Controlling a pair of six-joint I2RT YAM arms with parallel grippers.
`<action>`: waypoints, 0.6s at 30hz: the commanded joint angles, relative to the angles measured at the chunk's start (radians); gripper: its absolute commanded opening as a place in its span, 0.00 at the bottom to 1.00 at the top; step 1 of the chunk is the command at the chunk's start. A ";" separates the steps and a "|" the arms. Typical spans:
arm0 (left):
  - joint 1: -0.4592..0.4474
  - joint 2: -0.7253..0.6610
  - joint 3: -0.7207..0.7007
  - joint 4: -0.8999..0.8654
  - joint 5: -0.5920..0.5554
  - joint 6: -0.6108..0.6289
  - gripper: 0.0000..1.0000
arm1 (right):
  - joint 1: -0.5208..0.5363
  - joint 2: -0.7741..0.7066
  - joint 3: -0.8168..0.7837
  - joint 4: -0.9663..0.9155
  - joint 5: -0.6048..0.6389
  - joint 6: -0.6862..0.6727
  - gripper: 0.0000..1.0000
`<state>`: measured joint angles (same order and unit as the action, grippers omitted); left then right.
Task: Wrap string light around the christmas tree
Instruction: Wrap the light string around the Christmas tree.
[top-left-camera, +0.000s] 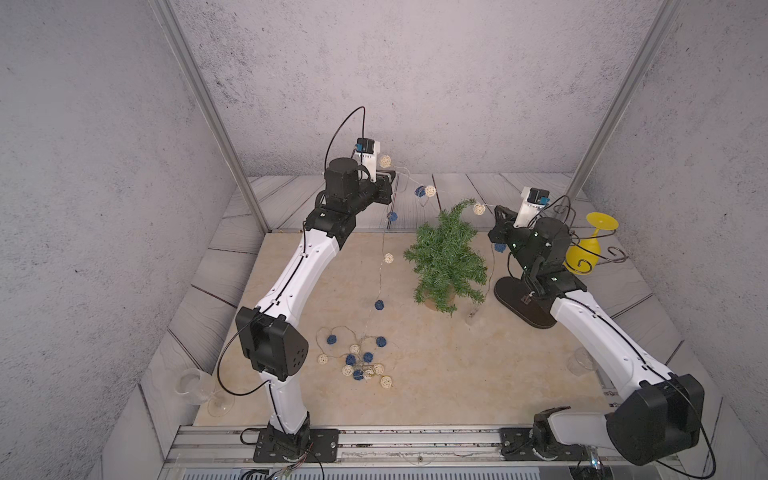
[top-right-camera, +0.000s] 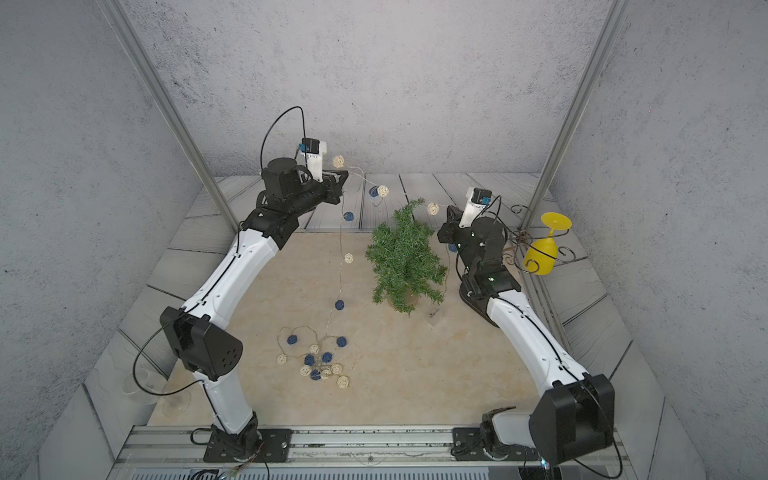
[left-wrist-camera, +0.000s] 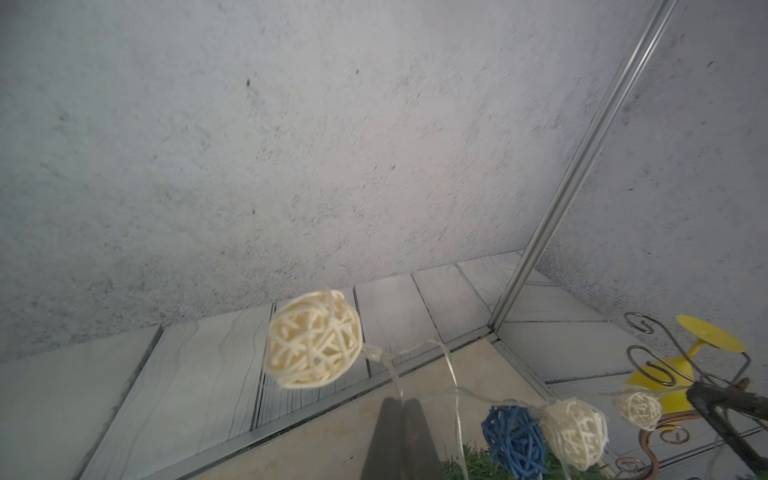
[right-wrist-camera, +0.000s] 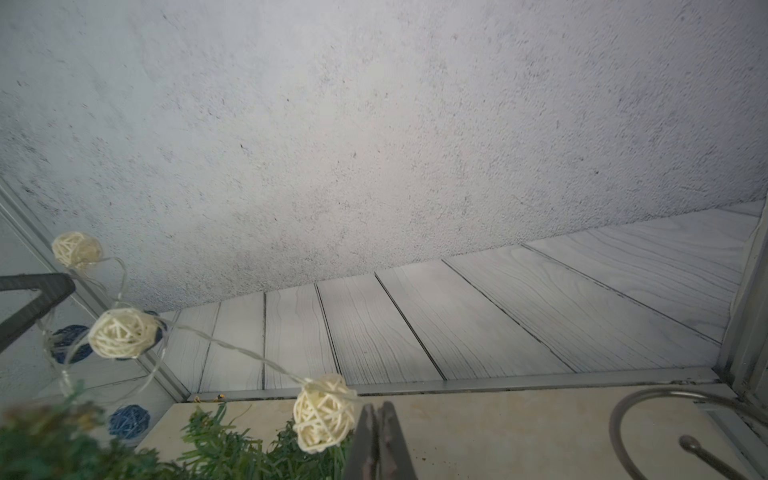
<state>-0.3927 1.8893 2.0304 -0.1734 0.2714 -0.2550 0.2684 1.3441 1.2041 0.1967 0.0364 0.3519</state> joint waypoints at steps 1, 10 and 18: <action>0.008 0.042 0.102 -0.106 -0.075 -0.001 0.00 | -0.005 0.052 0.077 -0.125 -0.009 0.017 0.00; 0.015 0.006 -0.116 0.028 -0.010 -0.036 0.00 | -0.005 0.128 0.156 -0.288 -0.042 -0.050 0.05; 0.016 -0.012 -0.220 0.076 0.025 -0.077 0.00 | -0.002 0.088 0.171 -0.470 0.095 -0.102 0.04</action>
<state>-0.3855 1.9190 1.8164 -0.1432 0.2817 -0.3153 0.2680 1.4586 1.3403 -0.1753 0.0658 0.2863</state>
